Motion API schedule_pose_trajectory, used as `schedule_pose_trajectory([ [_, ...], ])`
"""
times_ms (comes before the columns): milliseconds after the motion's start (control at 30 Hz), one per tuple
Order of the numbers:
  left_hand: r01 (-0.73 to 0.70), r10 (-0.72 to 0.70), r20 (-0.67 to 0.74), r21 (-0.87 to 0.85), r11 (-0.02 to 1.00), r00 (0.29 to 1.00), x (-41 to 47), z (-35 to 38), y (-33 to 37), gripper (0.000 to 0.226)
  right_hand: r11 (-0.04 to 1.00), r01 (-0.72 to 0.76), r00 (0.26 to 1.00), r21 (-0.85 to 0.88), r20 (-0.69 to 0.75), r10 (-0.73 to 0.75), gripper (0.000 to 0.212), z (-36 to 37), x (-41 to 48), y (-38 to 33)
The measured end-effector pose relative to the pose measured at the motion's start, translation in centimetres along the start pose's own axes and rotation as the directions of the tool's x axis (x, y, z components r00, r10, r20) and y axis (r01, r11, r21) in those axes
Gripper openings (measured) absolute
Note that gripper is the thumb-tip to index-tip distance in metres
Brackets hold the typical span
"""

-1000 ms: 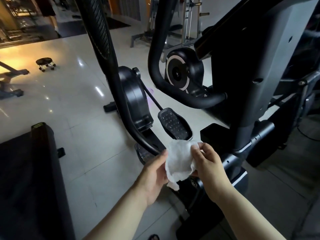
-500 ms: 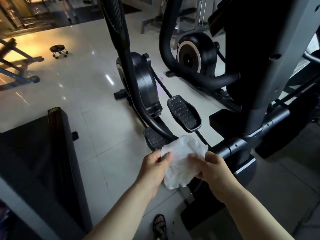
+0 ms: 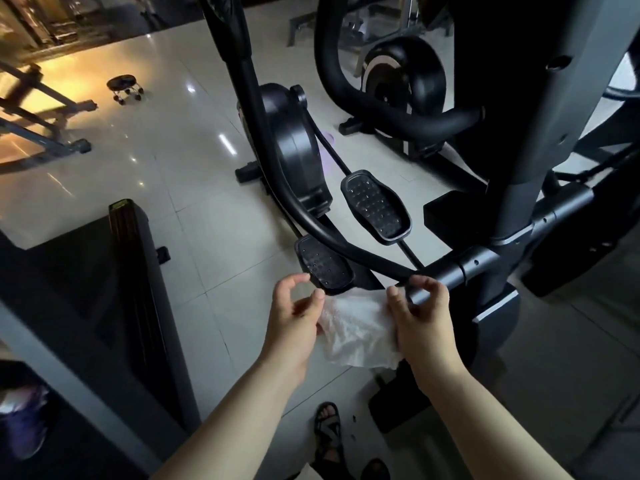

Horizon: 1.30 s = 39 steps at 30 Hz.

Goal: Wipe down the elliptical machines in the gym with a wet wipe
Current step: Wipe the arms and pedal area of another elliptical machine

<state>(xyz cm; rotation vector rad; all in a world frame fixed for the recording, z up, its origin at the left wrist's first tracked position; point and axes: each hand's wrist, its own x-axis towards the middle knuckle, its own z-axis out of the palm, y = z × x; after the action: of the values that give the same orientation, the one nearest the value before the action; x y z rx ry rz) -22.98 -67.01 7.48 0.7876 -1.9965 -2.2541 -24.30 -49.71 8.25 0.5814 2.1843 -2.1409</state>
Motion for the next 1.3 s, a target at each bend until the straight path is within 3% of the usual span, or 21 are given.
schedule_pose_trajectory([
  [100,-0.059,0.049,0.093,0.108,0.992,0.994,-0.1,-0.5,-0.4,0.031,0.999,-0.003,0.984,-0.046,0.179,0.011,0.015,0.0,-0.2,0.4],
  [200,-0.117,0.041,0.266,0.275,0.954,0.963,-0.3,-1.0,0.0,0.018,0.977,-0.085,0.888,-0.197,0.429,0.164,0.030,-0.6,-0.1,0.9],
  [233,-0.186,0.051,0.330,0.394,0.900,0.943,-0.3,-1.3,-0.2,0.025,0.961,-0.049,0.865,-0.271,0.469,0.177,0.032,-1.0,0.0,1.1],
  [300,-0.344,0.075,0.411,0.635,0.691,0.909,0.3,-1.8,-0.6,0.025,0.907,0.120,0.865,-0.404,0.491,0.104,0.016,-1.5,0.6,1.3],
  [333,-0.383,0.093,0.416,0.698,0.605,0.905,0.4,-1.9,-0.4,0.019,0.872,0.210,0.874,-0.443,0.484,0.035,0.006,-1.6,0.9,1.3],
  [367,-0.393,0.103,0.411,0.721,0.570,0.906,0.7,-1.9,-0.5,0.018,0.835,0.285,0.885,-0.470,0.465,-0.041,0.010,-1.7,1.3,1.5],
  [400,-0.405,0.125,0.411,0.715,0.571,0.903,1.0,-2.0,-0.5,0.019,0.813,0.333,0.894,-0.478,0.434,-0.111,0.019,-1.8,1.6,1.6],
  [467,-0.327,0.105,0.371,0.608,0.724,0.923,1.5,-1.9,-0.2,0.012,0.861,0.304,0.919,-0.408,0.364,-0.151,0.038,-1.9,2.0,1.5],
  [533,-0.074,-0.049,0.343,0.337,0.939,0.938,2.1,-1.5,0.2,0.021,0.978,0.071,0.933,-0.198,0.360,0.005,0.045,-1.8,2.1,1.0],
  [567,0.061,-0.129,0.341,0.204,0.977,0.931,2.3,-1.1,0.2,0.025,0.994,-0.058,0.926,-0.090,0.367,0.087,0.041,-1.6,2.1,0.8],
  [633,0.168,-0.187,0.290,0.090,0.982,0.939,2.8,-0.6,0.2,0.011,0.987,-0.160,0.924,0.018,0.354,0.143,0.027,-0.9,2.1,0.6],
  [700,0.184,-0.215,0.281,0.131,0.974,0.935,3.5,-0.5,-0.1,0.011,0.987,-0.154,0.941,0.049,0.313,0.131,0.024,-0.2,2.2,0.3],
  [800,0.174,-0.227,0.402,0.163,0.971,0.887,4.8,-1.4,-0.5,0.013,0.976,-0.210,0.904,0.058,0.392,0.171,0.023,0.2,2.5,0.3],
  [900,0.123,-0.204,0.564,0.178,0.976,0.800,6.1,-2.7,-0.7,0.040,0.979,-0.174,0.821,-0.110,0.533,0.206,0.015,0.7,2.7,0.5],
  [967,0.065,-0.259,0.669,0.301,0.952,0.696,6.4,-3.0,-0.7,0.029,0.976,-0.101,0.858,-0.193,0.479,0.184,0.009,1.6,2.9,1.3],
  [1000,0.041,-0.285,0.676,0.352,0.935,0.680,6.6,-2.9,-0.5,0.026,0.971,-0.086,0.898,-0.225,0.405,0.173,0.010,2.1,3.1,1.8],
  [1067,0.043,-0.279,0.629,0.363,0.931,0.726,7.3,-3.0,-0.9,0.037,0.963,-0.099,0.959,-0.249,0.233,0.159,0.017,2.8,3.5,2.6],
  [1133,0.207,-0.277,0.579,0.186,0.960,0.767,7.9,-3.2,-1.6,0.036,0.962,-0.078,0.982,-0.262,0.147,0.119,0.021,3.2,3.6,3.2],
  [1200,0.384,-0.319,0.561,0.004,0.923,0.764,8.1,-3.1,-2.2,0.033,0.952,-0.040,0.990,-0.304,0.120,0.080,0.021,3.6,3.6,3.9],
  [1300,0.491,-0.429,0.508,0.013,0.871,0.747,8.2,-2.5,-3.4,0.019,0.927,0.001,0.996,-0.375,0.082,0.032,0.015,4.4,3.4,4.7],
])
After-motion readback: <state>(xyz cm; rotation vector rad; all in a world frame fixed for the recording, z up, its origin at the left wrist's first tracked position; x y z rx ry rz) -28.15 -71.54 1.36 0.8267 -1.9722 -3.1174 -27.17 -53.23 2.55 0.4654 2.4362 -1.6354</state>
